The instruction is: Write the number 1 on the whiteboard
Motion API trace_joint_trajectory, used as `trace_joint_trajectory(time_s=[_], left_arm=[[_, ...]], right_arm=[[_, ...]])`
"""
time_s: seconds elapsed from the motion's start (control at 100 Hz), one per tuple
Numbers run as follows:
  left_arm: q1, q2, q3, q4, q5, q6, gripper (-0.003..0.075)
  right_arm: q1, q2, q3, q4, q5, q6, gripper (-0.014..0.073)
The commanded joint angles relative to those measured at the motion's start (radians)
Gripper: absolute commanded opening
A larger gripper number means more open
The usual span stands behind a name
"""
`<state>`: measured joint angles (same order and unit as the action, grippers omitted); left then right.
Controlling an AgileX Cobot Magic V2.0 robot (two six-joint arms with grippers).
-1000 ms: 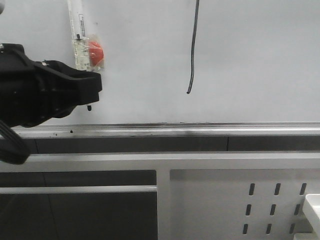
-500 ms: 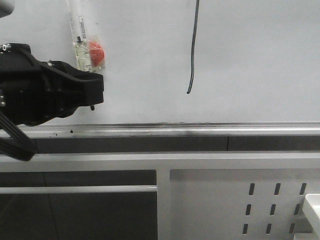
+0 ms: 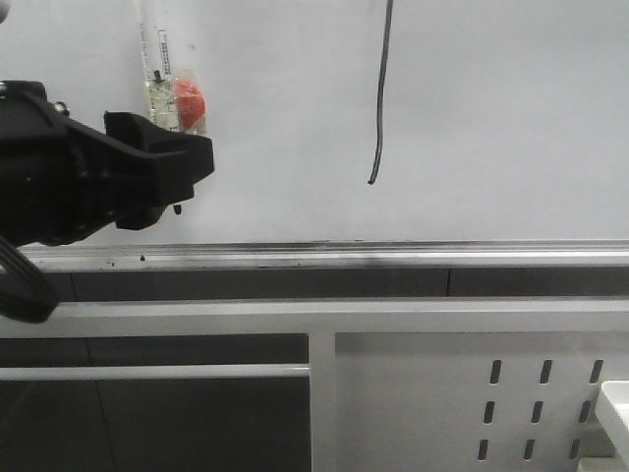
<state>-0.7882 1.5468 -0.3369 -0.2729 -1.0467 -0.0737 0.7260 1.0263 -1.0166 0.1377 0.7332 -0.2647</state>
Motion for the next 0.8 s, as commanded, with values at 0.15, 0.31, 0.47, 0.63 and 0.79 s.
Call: trace_joint_trajectory(time_s=[0.15, 0.31, 0.47, 0.63, 0.79], left_arm=[[0.005, -0.066, 0.104, 0.012, -0.254, -0.010, 0.0379], [0.005, -0.126, 0.218, 0.098, -0.315, -0.010, 0.0363], [0.005, -0.182, 0.288, 0.205, -0.315, -0.012, 0.0244], [0.005, -0.209, 0.336, 0.257, -0.315, -0.012, -0.0018], [0.005, -0.209, 0.362, 0.279, -0.313, -0.017, -0.0020]], right_arm=[[-0.006, -0.121, 0.003, -0.046, -0.129, 0.004, -0.0069], [-0.006, -0.318, 0.129, -0.107, -0.226, 0.004, -0.0069], [-0.006, -0.543, 0.303, -0.122, -0.304, 0.004, -0.0069], [-0.006, -0.787, 0.491, -0.131, -0.437, 0.030, -0.0069], [-0.006, -0.982, 0.684, -0.148, -0.474, 0.030, -0.0069]])
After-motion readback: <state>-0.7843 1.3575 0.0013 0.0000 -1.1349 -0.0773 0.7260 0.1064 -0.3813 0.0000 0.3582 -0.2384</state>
